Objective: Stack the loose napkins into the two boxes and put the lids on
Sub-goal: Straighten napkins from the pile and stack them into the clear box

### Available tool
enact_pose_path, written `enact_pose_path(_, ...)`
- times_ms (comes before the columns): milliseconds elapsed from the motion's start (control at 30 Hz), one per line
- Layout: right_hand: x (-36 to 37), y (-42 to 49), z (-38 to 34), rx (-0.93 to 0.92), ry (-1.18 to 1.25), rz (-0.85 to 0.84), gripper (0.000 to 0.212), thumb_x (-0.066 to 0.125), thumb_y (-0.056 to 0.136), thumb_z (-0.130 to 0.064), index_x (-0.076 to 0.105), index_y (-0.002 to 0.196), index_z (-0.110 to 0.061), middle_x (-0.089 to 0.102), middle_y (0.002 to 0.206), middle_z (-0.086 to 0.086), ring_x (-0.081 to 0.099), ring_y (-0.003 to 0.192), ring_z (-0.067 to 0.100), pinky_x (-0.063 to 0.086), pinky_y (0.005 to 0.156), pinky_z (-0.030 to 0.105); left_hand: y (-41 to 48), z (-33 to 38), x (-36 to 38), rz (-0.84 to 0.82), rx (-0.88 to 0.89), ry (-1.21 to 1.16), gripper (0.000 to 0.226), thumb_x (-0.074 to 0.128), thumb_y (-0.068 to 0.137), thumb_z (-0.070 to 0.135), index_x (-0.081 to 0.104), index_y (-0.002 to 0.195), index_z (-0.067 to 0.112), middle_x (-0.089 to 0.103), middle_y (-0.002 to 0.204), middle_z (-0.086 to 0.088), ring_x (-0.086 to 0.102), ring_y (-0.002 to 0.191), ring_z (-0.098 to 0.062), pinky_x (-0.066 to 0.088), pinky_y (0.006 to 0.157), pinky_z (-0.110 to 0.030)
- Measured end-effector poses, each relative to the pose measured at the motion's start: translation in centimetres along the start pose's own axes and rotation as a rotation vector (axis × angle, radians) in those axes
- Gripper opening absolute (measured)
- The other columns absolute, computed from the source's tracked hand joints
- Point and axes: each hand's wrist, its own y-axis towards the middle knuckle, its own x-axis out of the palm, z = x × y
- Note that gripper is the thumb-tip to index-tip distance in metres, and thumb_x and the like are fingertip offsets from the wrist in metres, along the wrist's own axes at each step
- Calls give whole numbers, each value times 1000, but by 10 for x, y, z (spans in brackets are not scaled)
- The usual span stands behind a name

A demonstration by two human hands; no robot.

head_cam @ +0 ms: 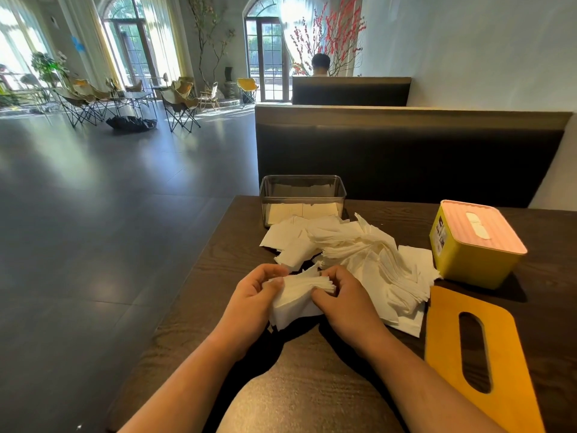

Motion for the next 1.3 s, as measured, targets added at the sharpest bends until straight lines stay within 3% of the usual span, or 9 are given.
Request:
enact_pose_path(167,0,2,1,26,44,-6,43,73,90,-21,52,126,-33,64,121,-9,64,109,10,56,96,33,-2,1,1,-6,-8,41,20,53,108,12,71,115,16,76,106,-6,71,89,-19,58,80,-38)
enact_pose_path(267,1,2,0,20,68,-11,48,73,90,-18,51,128,-37,60,127,-13,63,115,9,55,102,36,-2,1,1,-12,-5,47,21,53,108,11,72,115,17,76,106,-7,71,89,-19,57,80,-37)
enact_pose_path(400,1,2,-3,30,100,-4,44,72,91,-14,54,121,-40,63,123,-12,65,109,9,58,95,32,-2,2,1,-21,-1,41,21,53,107,10,72,115,15,75,107,-10,70,87,-18,56,77,-34)
enact_pose_path(600,0,-2,-7,36,48,-49,24,63,94,-15,63,108,-34,72,102,-8,67,92,7,51,73,23,-3,3,2,-20,9,54,20,54,106,9,72,114,15,75,108,-12,69,88,-19,55,78,-35)
enact_pose_path(800,0,-2,-6,43,40,-29,17,59,96,-17,60,107,-31,68,105,-4,63,96,12,46,75,25,-3,4,2,-59,64,61,18,60,105,14,69,121,16,75,112,-2,72,101,-15,57,83,-23)
enact_pose_path(967,-1,-3,-9,50,69,-27,17,56,98,-14,58,105,-30,67,106,-2,63,98,13,47,74,25,-7,2,2,-204,89,51,39,74,95,20,60,131,21,73,115,6,73,108,-16,58,86,-26)
enact_pose_path(1100,-2,-2,-10,59,78,-8,12,56,98,-14,56,104,-25,65,105,3,60,92,14,50,76,31,0,3,4,-72,88,33,23,57,106,25,66,125,15,76,116,-3,72,107,-23,59,91,-34)
enact_pose_path(1167,-2,-1,-9,54,57,-15,11,55,98,-14,55,104,-24,63,106,4,57,92,14,48,76,31,7,10,4,-15,14,-7,26,51,110,29,68,121,12,78,112,-4,73,105,-24,58,93,-39)
enact_pose_path(1300,-1,-1,-8,44,58,-26,12,55,96,-13,54,99,-25,62,98,1,55,86,13,45,72,30,25,27,1,-108,-93,315,19,64,103,37,74,112,24,78,108,2,73,101,-14,55,89,-29)
